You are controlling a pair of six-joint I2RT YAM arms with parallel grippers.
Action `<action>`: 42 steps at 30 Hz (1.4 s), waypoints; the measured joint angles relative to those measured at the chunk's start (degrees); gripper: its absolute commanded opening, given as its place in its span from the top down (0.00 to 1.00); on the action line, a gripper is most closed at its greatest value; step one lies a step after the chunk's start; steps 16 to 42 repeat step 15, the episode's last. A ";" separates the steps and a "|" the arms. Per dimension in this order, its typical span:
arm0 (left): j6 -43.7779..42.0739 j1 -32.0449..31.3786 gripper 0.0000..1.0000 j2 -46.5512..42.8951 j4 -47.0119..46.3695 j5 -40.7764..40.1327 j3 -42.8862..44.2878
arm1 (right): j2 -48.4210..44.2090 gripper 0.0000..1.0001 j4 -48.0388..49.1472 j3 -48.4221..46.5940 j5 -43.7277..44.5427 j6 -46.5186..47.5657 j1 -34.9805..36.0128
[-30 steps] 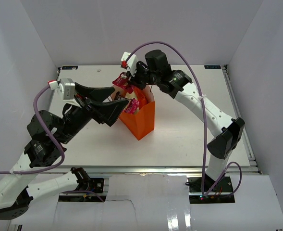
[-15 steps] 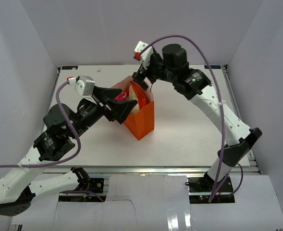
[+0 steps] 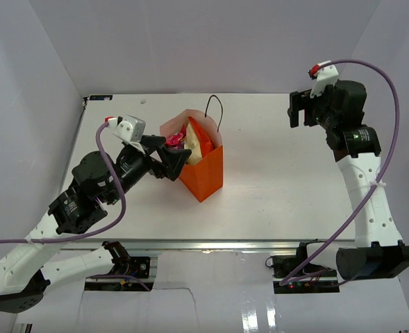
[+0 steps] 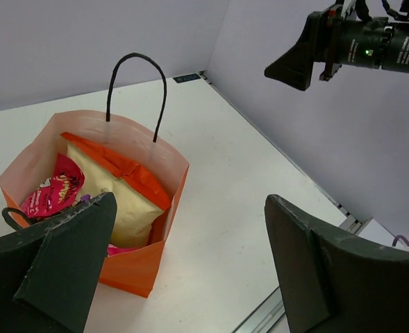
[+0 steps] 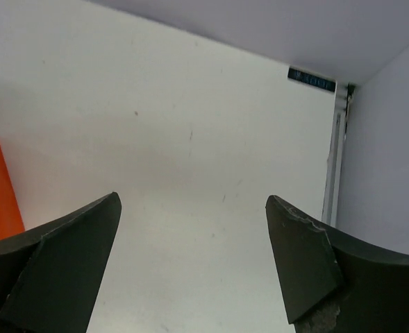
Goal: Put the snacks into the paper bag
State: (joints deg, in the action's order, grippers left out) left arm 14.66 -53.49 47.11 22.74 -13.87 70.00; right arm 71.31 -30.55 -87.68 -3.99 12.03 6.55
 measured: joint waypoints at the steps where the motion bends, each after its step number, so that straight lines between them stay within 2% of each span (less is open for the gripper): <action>1: 0.13 0.00 0.02 0.17 0.31 -0.13 -0.02 | -1.05 0.10 -0.61 2.45 0.66 -0.76 -0.46; 6: 0.92 0.00 0.02 3.02 0.83 -0.02 -0.15 | -6.97 0.10 -2.64 9.97 4.13 -3.85 -1.07; 13: 1.60 0.00 0.02 7.02 1.31 1.01 -0.20 | -12.50 0.10 -2.62 10.78 7.72 -6.47 -1.07; 42: 1.99 0.00 0.02 6.71 1.29 1.03 -0.20 | -12.90 0.10 -2.67 10.78 7.72 -7.13 -1.07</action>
